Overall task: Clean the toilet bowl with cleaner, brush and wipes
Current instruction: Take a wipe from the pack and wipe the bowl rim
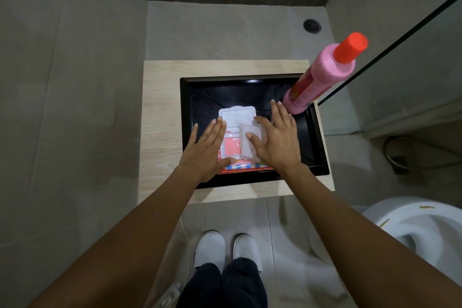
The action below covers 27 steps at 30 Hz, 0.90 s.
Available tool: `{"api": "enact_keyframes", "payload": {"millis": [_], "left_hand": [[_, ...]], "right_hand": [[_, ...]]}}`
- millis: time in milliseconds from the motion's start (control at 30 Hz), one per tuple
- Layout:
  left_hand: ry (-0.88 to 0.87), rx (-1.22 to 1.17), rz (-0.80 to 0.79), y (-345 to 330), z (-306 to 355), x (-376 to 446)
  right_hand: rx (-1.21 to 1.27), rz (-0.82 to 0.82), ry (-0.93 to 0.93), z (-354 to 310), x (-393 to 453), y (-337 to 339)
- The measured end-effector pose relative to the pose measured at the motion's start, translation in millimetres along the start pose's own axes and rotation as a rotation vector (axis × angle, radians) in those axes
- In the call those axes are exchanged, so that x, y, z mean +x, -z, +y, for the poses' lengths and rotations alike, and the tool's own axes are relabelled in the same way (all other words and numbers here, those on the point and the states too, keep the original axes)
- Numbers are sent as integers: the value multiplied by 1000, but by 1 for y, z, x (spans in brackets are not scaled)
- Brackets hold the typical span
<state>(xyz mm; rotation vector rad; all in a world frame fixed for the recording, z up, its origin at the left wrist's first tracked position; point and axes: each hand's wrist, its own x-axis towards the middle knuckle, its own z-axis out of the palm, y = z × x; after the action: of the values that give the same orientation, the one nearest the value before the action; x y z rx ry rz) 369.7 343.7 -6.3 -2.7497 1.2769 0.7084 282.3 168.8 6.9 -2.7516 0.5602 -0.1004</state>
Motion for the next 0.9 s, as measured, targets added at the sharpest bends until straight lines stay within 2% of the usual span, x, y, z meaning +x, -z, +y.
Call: {"api": "enact_keyframes", "payload": {"millis": [67,233,533,667,900], "left_hand": [[1,2,11,0,0,0],[-7,-10,57,2,0,-1],[-17,-3,53,3,-1,1],[-73,118,49,7,-3,5],[-48,110,38,9,1,4]], "right_hand": [[-5,-69,-15,2,6,-1],[65,-10,-21,1,1,-3],[9,-68,-88,-1,-6,-6],[33,67,-47,-4,-1,-3],[71,254,9,-14,18,25]]}}
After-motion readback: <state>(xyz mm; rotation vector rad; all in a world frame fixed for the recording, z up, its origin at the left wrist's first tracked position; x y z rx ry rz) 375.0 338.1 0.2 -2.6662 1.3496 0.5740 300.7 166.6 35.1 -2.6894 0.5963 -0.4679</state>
